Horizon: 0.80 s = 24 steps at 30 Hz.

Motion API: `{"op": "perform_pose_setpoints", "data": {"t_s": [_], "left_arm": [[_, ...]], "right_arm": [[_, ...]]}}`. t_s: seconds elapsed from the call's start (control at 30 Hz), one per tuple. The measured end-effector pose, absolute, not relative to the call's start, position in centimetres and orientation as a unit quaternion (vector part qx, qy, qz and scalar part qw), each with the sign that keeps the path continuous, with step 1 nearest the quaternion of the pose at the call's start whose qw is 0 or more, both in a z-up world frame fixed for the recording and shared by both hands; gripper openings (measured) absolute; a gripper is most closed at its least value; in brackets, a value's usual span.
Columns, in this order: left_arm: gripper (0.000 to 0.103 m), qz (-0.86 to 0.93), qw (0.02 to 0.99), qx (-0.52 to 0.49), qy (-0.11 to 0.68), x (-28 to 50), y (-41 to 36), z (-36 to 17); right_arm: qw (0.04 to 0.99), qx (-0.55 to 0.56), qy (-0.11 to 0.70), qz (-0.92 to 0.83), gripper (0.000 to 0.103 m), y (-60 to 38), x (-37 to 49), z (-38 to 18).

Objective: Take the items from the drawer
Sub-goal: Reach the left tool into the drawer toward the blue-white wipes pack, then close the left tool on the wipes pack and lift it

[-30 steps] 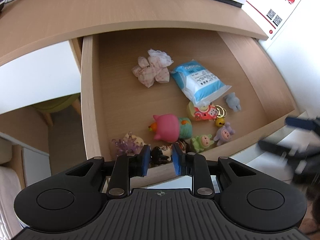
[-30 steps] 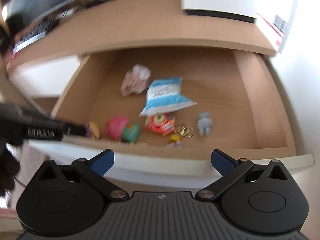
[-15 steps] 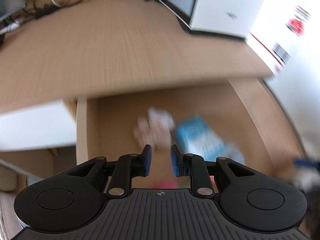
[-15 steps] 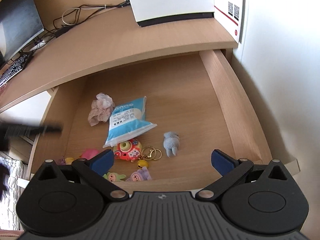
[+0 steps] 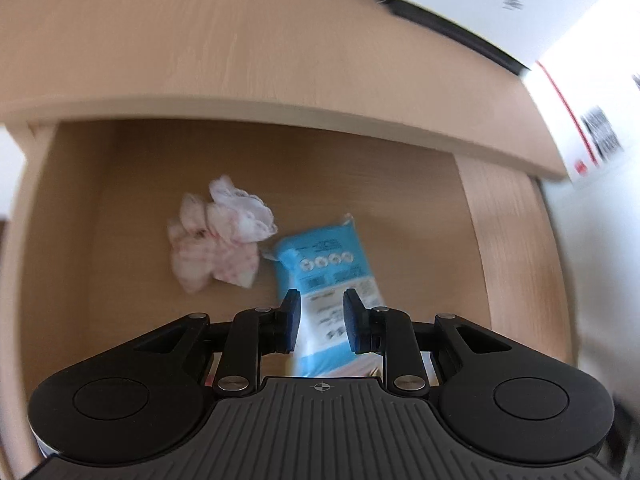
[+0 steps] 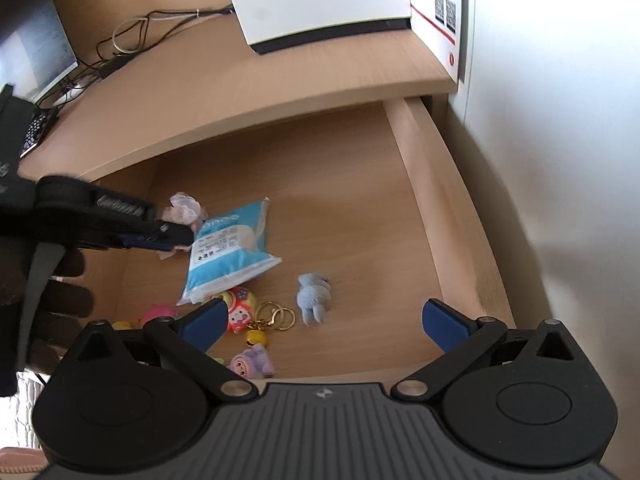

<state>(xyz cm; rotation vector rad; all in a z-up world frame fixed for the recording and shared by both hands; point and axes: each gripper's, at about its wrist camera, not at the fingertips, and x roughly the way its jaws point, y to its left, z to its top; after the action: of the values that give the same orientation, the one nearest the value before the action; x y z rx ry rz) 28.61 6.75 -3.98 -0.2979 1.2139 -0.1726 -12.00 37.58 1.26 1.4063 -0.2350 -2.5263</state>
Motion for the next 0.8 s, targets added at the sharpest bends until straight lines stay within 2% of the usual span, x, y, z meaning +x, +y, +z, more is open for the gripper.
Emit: {"op": "perform_pose_setpoints", "data": {"t_s": [0.07, 0.17, 0.3, 0.4, 0.57, 0.77, 0.8], "left_arm": [[0.026, -0.056, 0.809, -0.134, 0.57, 29.0, 5.8, -4.7], [0.034, -0.051, 0.818, -0.086, 0.566, 29.5, 3.8, -5.6], [0.061, -0.033, 0.814, -0.05, 0.578, 29.9, 2.8, -5.8], [0.069, -0.024, 0.807, -0.061, 0.587, 29.9, 2.8, -6.0], [0.068, -0.068, 0.777, -0.089, 0.62, 30.0, 1.3, -7.6], [0.044, -0.101, 0.788, -0.125, 0.595, 28.1, 2.7, -6.2], [0.044, -0.104, 0.789, -0.136, 0.59, 27.4, 3.6, -5.5]], "right_arm": [[0.13, 0.475, -0.061, -0.868, 0.103, 37.4, -11.8, 1.4], [0.149, 0.461, -0.03, -0.874, 0.103, 36.8, -11.3, 1.8], [0.164, 0.458, 0.004, -0.874, 0.103, 36.1, -10.6, 1.8], [0.168, 0.451, 0.023, -0.876, 0.103, 35.9, -10.1, 2.0], [0.148, 0.46, 0.006, -0.876, 0.103, 36.7, -10.4, 1.7], [0.12, 0.474, -0.023, -0.872, 0.103, 36.9, -10.5, 1.2], [0.119, 0.48, -0.03, -0.868, 0.103, 36.8, -10.6, 0.9]]}}
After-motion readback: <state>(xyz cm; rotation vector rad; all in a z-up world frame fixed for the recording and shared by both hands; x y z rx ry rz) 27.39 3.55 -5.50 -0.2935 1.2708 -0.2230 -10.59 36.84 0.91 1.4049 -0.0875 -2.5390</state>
